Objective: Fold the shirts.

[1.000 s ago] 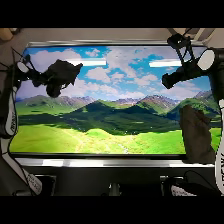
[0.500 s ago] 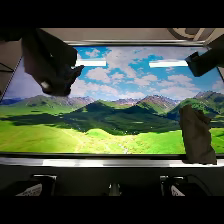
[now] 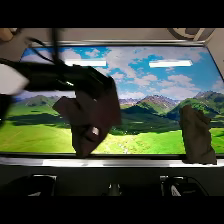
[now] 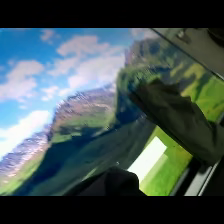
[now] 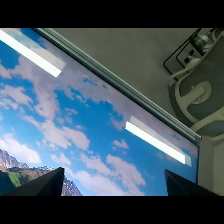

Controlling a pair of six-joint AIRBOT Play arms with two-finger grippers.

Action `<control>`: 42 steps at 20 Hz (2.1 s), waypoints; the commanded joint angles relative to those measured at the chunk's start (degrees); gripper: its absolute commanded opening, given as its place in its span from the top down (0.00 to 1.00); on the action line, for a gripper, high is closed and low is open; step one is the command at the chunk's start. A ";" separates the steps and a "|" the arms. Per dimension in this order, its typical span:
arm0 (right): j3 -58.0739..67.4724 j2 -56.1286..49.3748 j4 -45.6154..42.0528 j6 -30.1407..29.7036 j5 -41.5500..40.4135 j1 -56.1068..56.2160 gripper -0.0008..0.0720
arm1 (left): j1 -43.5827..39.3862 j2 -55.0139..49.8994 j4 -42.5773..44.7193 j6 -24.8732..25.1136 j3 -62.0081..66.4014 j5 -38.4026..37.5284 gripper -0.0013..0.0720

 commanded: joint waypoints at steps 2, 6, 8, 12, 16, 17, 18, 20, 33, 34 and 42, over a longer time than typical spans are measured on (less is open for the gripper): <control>0.02 0.52 -0.48 -0.11 2.97 0.04 0.07 | -6.93 -10.16 3.67 -2.47 1.40 3.06 0.00; 0.02 -5.60 -0.17 4.90 14.58 0.04 0.07 | 9.64 -10.43 28.24 -14.16 15.17 -8.98 0.00; -1.97 -10.80 0.04 6.14 20.46 0.04 0.07 | 20.70 -10.78 29.64 -16.48 15.74 -14.95 0.00; -13.14 -19.47 0.28 6.10 21.84 0.04 0.07 | 37.46 -15.74 26.97 -17.64 10.16 -25.27 0.00; -23.67 -24.57 0.24 6.14 16.26 0.04 0.07 | 44.13 -20.41 23.61 -16.92 -1.27 -24.28 0.00; -25.24 -25.51 0.26 6.43 15.54 0.04 0.07 | 44.87 -21.51 23.61 -16.26 -3.28 -23.15 0.00; -26.56 -26.29 0.31 7.10 14.67 0.04 0.07 | 45.29 -22.56 23.06 -15.47 -4.42 -22.03 0.00; -28.13 -27.54 1.18 7.45 12.92 0.04 0.07 | 45.20 -25.05 19.34 -13.11 -5.01 -19.47 0.00; -43.85 -31.47 16.09 6.51 -1.25 0.04 0.01 | 42.27 -29.83 15.02 -9.53 -4.81 -14.82 0.95; -45.33 -31.58 18.51 6.51 -3.48 0.04 0.01 | 42.27 -28.92 15.02 -8.96 -4.81 -14.82 0.95; -46.93 -38.80 34.03 2.19 -10.08 0.04 0.72 | 39.17 -20.96 15.02 -7.45 -4.81 -14.78 0.95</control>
